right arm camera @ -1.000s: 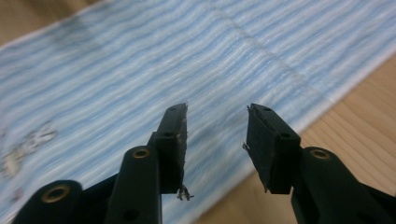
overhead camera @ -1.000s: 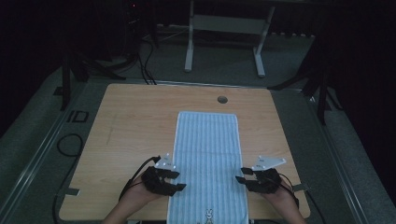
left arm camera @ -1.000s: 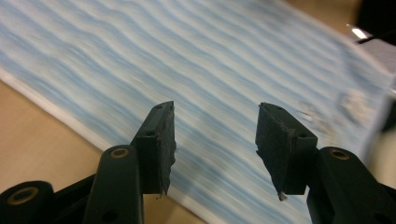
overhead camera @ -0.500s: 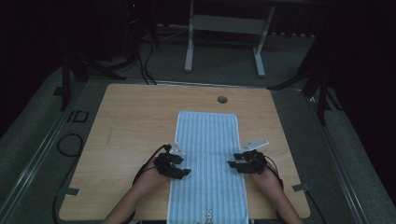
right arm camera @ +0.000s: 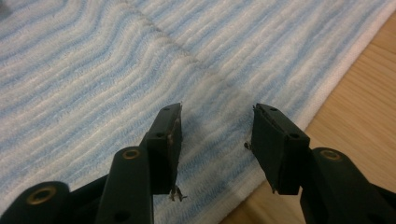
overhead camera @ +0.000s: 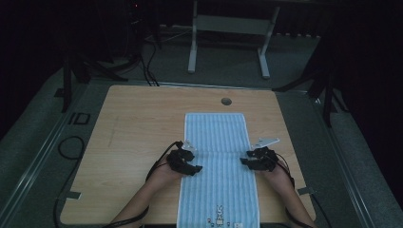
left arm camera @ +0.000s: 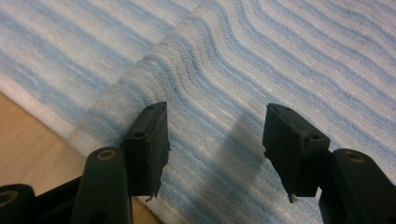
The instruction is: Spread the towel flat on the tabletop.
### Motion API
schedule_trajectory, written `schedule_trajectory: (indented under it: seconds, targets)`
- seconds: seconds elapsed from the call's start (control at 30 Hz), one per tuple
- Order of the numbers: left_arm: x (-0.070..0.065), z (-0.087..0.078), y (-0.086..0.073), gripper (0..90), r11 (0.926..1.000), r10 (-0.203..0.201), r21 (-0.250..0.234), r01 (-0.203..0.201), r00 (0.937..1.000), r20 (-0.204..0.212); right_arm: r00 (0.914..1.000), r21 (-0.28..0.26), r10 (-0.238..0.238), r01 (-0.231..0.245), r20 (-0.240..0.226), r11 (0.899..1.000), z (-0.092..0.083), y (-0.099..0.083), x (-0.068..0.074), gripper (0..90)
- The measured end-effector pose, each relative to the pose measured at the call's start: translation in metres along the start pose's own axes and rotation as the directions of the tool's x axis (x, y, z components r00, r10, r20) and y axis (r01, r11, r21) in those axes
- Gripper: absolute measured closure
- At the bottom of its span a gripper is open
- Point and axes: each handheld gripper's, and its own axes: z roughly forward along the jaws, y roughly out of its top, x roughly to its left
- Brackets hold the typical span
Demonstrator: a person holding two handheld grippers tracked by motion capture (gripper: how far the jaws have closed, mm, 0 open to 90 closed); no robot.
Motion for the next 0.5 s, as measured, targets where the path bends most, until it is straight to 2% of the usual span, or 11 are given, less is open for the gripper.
schedule_trajectory:
  seconds: [0.03,0.23,0.33,0.5]
  targets:
    - [0.000,0.000,0.000,40.5,1.0000,0.000,0.000,0.000,1.0000,0.000,1.0000,0.000,0.000,0.000,0.000,1.000,0.000,0.000,0.000,51.6]
    - [0.006,0.011,0.019,40.2,0.9996,0.004,0.030,-0.005,0.9999,0.010,0.9987,0.011,0.050,-0.050,0.013,0.999,-0.001,0.001,-0.023,50.8]
    - [0.010,0.017,0.027,39.0,0.9994,-0.001,0.035,0.000,0.9999,0.013,0.9978,0.017,0.061,-0.062,0.025,0.998,0.000,0.002,-0.029,50.7]
    - [0.004,0.017,0.026,37.6,0.9994,-0.005,0.035,0.005,1.0000,0.002,0.9975,0.014,0.066,-0.067,0.023,0.998,0.000,0.002,-0.030,48.9]
